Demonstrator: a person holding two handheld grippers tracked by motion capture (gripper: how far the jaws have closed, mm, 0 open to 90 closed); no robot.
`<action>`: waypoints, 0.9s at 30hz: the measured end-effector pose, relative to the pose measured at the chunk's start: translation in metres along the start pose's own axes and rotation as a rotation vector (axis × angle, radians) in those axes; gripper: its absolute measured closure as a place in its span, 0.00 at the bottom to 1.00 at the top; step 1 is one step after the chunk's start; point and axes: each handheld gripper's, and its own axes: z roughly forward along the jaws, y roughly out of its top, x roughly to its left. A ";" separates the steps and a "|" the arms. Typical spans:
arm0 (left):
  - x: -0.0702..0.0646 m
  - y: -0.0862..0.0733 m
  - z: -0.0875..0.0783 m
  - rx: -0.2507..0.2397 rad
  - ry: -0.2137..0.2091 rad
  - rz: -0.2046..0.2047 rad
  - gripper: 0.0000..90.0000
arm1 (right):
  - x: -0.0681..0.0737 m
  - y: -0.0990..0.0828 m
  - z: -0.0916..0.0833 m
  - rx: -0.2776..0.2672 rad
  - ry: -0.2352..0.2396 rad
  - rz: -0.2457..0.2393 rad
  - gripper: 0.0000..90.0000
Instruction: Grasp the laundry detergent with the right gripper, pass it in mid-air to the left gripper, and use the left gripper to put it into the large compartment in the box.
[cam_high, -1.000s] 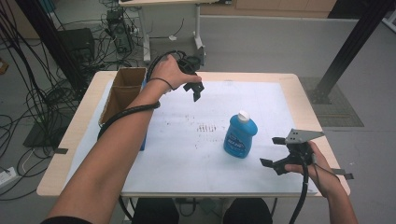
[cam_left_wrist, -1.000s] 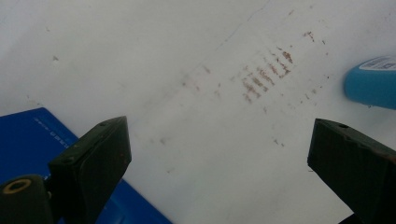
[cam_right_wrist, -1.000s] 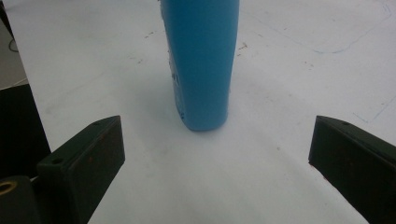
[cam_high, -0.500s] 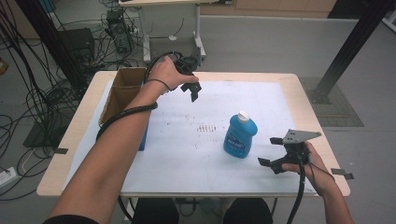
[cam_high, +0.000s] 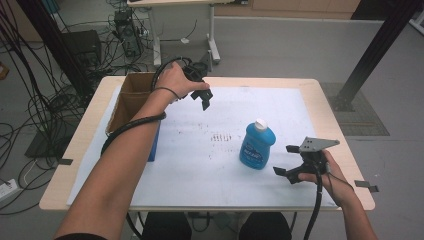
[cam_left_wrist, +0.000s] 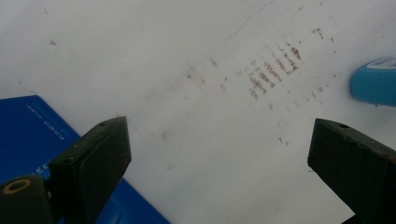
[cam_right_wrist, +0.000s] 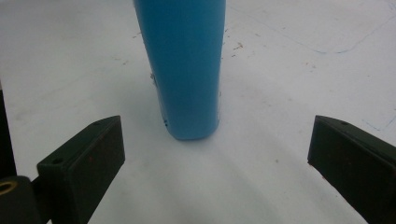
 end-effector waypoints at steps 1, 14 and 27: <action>0.000 0.000 0.000 -0.001 -0.001 -0.002 0.07 | 0.000 -0.001 0.001 -0.001 0.001 0.001 0.04; -0.008 0.000 -0.004 -0.002 0.004 -0.016 0.07 | -0.002 -0.004 0.011 0.003 0.004 -0.012 0.04; -0.002 -0.003 -0.005 -0.009 0.004 -0.043 0.07 | -0.006 -0.004 0.028 -0.036 0.038 -0.026 0.04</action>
